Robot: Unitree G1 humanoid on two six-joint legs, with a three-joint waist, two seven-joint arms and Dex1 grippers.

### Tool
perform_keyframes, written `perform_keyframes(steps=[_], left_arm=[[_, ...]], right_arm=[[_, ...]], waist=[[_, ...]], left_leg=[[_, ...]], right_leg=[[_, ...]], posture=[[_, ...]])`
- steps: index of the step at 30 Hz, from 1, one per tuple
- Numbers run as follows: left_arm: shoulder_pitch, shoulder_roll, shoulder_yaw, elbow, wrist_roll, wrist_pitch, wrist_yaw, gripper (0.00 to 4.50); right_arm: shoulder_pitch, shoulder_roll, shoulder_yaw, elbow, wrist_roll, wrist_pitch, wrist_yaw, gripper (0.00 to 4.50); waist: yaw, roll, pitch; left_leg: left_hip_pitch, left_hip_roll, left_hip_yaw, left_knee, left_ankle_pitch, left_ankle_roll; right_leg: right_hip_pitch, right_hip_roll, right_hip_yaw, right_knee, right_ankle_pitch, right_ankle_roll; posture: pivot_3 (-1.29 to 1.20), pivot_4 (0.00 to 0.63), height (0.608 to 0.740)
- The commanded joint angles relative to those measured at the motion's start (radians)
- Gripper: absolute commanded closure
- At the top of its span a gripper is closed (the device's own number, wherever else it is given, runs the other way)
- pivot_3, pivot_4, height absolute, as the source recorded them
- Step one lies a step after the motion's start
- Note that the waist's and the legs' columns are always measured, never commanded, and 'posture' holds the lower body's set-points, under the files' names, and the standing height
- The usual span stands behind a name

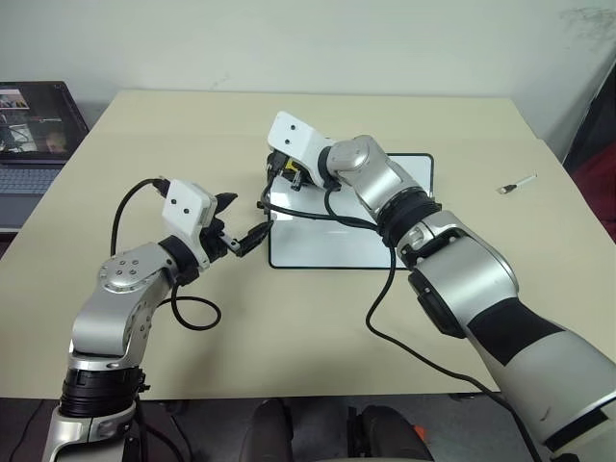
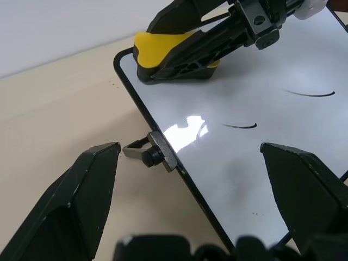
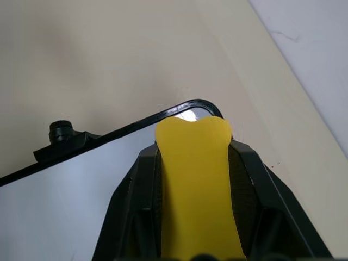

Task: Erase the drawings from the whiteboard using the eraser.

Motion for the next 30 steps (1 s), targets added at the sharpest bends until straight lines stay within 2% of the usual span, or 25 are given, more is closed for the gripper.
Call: perform_keyframes(steps=[1, 9, 14, 17, 21, 30], left_arm=[[-0.018, -0.006, -0.001, -0.009, 0.004, -0.021, -0.007, 0.00], [-0.013, -0.013, -0.003, -0.006, 0.006, -0.023, -0.008, 0.00], [-0.018, -0.013, 0.005, 0.001, 0.007, -0.025, -0.007, 0.00], [-0.035, -0.021, 0.015, 0.016, 0.013, -0.033, 0.011, 0.00], [-0.064, -0.028, 0.021, 0.024, 0.014, -0.034, 0.027, 0.00], [-0.052, -0.021, 0.020, 0.021, 0.012, -0.038, 0.024, 0.00]], right_arm=[[0.021, -0.026, 0.013, 0.031, -0.014, 0.042, 0.045, 3.20], [0.042, -0.043, -0.012, 0.001, 0.006, 0.057, 0.116, 3.20], [-0.001, -0.019, -0.070, -0.121, 0.090, 0.088, 0.169, 3.20], [-0.030, -0.010, -0.086, -0.162, 0.105, 0.082, 0.136, 3.20], [-0.033, 0.003, -0.055, -0.093, 0.060, 0.024, 0.028, 3.20], [0.036, -0.020, 0.005, 0.002, -0.002, -0.005, -0.002, 3.20]], waist=[[0.000, 0.000, 0.000], [0.001, 0.000, 0.000], [0.000, 0.000, 0.000], [0.000, 0.000, 0.000], [0.000, 0.000, 0.000], [-0.001, 0.000, 0.000]], left_leg=[[0.000, 0.000, 0.000, 0.000, 0.000, 0.000], [0.006, 0.000, -0.002, 0.001, 0.000, 0.001], [0.007, 0.000, -0.002, 0.001, 0.000, 0.001], [0.003, 0.000, -0.001, 0.001, 0.000, 0.001], [0.000, 0.000, -0.001, 0.001, 0.000, 0.000], [0.000, 0.000, 0.000, 0.001, 0.000, 0.000]], right_leg=[[0.001, 0.000, 0.000, 0.000, 0.000, 0.000], [0.007, 0.000, -0.002, 0.001, 0.000, 0.000], [0.008, 0.000, -0.001, 0.000, 0.000, 0.000], [0.005, 0.000, -0.001, 0.000, 0.000, 0.000], [0.001, 0.000, -0.001, -0.001, 0.000, 0.000], [0.001, 0.000, 0.000, -0.001, 0.000, 0.000]], posture=[[0.00, 0.150, 0.740], [0.00, 0.150, 0.740], [0.00, 0.150, 0.740], [0.00, 0.150, 0.740], [0.00, 0.150, 0.740], [0.00, 0.150, 0.740]])
